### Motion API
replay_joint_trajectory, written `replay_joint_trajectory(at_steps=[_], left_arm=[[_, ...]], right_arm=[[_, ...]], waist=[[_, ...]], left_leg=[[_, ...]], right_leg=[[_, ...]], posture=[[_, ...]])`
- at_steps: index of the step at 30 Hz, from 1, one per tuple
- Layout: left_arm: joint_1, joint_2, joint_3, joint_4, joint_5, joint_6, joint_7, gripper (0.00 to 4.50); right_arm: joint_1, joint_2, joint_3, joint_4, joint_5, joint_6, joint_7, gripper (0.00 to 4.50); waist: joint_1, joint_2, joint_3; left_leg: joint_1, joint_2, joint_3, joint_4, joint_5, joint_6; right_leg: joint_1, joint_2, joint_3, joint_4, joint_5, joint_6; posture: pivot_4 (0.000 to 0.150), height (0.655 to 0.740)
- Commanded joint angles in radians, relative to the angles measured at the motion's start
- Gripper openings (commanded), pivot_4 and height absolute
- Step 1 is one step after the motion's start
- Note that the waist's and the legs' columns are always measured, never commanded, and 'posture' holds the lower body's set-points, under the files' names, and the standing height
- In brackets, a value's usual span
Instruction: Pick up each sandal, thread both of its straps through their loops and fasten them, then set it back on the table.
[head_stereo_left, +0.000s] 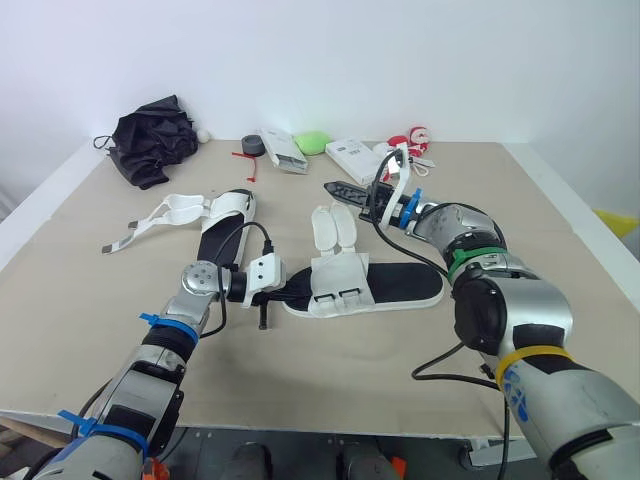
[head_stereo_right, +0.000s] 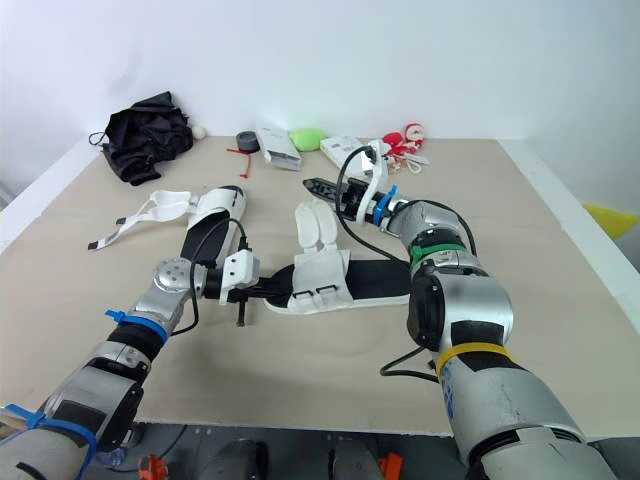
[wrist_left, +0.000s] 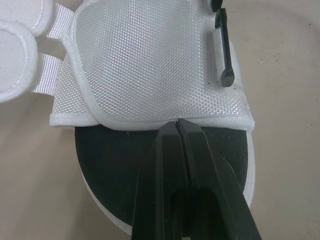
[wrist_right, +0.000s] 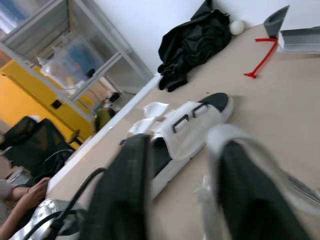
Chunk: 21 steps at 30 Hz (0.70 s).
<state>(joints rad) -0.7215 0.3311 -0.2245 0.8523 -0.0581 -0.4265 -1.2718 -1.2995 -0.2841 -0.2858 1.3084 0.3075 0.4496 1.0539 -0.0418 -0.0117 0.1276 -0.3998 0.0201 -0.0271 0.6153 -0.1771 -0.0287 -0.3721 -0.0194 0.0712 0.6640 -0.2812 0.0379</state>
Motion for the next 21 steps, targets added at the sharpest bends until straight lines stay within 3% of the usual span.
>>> replay_joint_trajectory(at_steps=[1, 9, 15, 17, 21], left_arm=[[0.105, -0.001, -0.116, 0.127, 0.131, 0.09, -0.022, 0.0], [0.096, -0.009, -0.118, 0.136, 0.134, 0.092, -0.02, 0.0], [0.095, -0.02, -0.122, 0.142, 0.137, 0.091, -0.018, 0.0], [0.092, -0.024, -0.122, 0.148, 0.139, 0.089, -0.017, 0.0], [0.087, -0.028, -0.123, 0.154, 0.141, 0.087, -0.017, 0.0]], right_arm=[[0.026, -0.012, 0.051, -0.069, -0.042, -0.063, 0.107, 0.18], [0.101, -0.041, 0.095, -0.168, -0.072, -0.2, 0.148, 0.18], [0.145, -0.082, 0.07, -0.342, 0.01, -0.137, 0.247, 0.18], [0.206, -0.087, 0.103, -0.474, 0.034, -0.093, 0.319, 0.18], [0.492, -0.144, 0.317, -0.924, 0.027, -0.018, 0.481, 0.18]], waist=[[0.0, 0.0, 0.0], [0.0, 0.0, 0.0], [0.001, 0.0, 0.001], [0.001, 0.0, 0.001], [0.006, 0.0, 0.001]], left_leg=[[0.0, 0.0, 0.0, 0.0, 0.0, 0.0], [0.0, -0.003, -0.002, 0.0, 0.0, 0.0], [0.0, -0.005, -0.003, 0.0, 0.0, 0.0], [-0.001, -0.005, -0.004, 0.0, 0.0, 0.0], [-0.003, -0.006, -0.005, 0.0, 0.0, 0.0]], right_leg=[[0.0, 0.0, 0.0, 0.0, 0.0, 0.0], [0.0, -0.002, -0.002, 0.0, -0.002, 0.001], [0.0, -0.005, -0.002, 0.0, -0.003, 0.003], [0.0, -0.005, -0.002, 0.0, -0.003, 0.003], [0.0, -0.005, -0.001, -0.001, -0.005, 0.005]], posture=[[0.15, 0.74], [0.15, 0.74], [0.15, 0.74], [0.15, 0.74], [0.15, 0.74]])
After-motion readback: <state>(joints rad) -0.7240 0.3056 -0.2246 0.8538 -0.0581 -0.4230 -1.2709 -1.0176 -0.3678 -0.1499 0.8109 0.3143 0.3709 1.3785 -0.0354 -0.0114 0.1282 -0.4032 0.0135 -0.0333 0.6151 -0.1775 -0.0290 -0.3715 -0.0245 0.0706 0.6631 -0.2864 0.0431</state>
